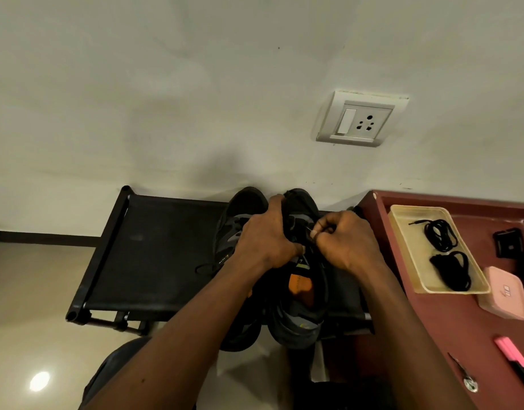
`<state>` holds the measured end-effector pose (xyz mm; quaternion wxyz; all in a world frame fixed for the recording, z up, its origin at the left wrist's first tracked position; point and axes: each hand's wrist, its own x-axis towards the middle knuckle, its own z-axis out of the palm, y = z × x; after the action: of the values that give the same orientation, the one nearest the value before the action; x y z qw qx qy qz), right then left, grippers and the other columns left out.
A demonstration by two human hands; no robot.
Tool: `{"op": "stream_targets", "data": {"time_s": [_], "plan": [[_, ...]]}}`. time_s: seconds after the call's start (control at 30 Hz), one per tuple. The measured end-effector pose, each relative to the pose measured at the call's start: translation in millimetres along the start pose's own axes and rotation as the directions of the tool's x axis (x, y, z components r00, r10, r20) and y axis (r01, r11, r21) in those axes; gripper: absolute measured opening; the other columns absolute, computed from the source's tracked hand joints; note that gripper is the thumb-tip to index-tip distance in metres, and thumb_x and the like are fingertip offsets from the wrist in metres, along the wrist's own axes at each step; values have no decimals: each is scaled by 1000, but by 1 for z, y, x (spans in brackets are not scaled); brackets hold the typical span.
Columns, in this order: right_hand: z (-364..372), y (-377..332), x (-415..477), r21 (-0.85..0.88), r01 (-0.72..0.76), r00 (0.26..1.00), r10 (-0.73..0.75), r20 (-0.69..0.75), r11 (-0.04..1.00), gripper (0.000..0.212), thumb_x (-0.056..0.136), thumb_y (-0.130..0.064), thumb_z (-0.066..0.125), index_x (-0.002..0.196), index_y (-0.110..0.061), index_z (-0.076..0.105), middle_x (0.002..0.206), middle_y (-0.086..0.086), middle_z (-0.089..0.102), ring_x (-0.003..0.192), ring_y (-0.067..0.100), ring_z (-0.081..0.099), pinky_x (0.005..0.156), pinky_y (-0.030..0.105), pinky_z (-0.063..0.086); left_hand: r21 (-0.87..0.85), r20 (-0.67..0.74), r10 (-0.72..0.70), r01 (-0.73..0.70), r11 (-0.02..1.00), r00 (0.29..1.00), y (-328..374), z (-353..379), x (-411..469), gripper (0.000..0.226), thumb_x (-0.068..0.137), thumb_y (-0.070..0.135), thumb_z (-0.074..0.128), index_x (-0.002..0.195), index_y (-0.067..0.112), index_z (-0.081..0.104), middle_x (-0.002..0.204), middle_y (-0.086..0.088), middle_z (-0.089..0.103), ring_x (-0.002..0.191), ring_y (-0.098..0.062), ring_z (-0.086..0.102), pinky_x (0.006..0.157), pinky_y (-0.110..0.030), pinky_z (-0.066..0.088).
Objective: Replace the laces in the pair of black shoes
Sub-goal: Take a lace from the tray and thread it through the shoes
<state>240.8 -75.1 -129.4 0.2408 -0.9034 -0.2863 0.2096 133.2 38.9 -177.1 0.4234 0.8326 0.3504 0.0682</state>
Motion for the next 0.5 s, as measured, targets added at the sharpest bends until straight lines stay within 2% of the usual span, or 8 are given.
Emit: {"op": "stream_targets", "data": {"time_s": [0.17,0.3,0.4,0.43,0.5], "plan": [[-31,-6,-25,124,41,999,-40,-13,991,22,90,-11,70,72,-24,76,67,-11,72,65,1,67,60,19,45,36,-27,31,-30,999,999,-1,3,-4,111,73,37,92,157,27,20,128,-9,67,113,-30,68,97,-42,57],[-56,-12,-60,250,78,997,-78,-10,965,29,90,-11,72,70,-32,77,66,-14,71,65,0,69,64,23,51,25,-48,50,-49,998,998,1,4,-10,105,75,33,90,155,27,22,121,-8,71,107,-29,71,93,-42,59],[-77,-20,-89,376,103,994,-110,-3,921,26,90,-7,73,73,-26,78,61,-9,68,69,12,71,79,35,60,28,-57,79,-78,997,995,3,3,-16,99,77,30,88,153,25,26,117,-7,72,104,-28,71,89,-38,57],[-84,-23,-98,408,119,992,-129,-2,905,24,90,-7,73,74,-24,79,63,-6,69,72,16,72,80,37,59,37,-63,92,-89,995,994,4,3,-17,96,77,30,88,151,24,28,115,-7,72,103,-28,71,87,-37,56],[-101,-29,-115,472,157,985,-174,-9,868,22,91,-6,73,75,-20,80,68,-1,72,70,17,72,74,32,58,53,-77,110,-106,993,991,7,1,-22,91,77,30,88,149,22,32,113,-8,72,102,-29,71,85,-36,56]]}}
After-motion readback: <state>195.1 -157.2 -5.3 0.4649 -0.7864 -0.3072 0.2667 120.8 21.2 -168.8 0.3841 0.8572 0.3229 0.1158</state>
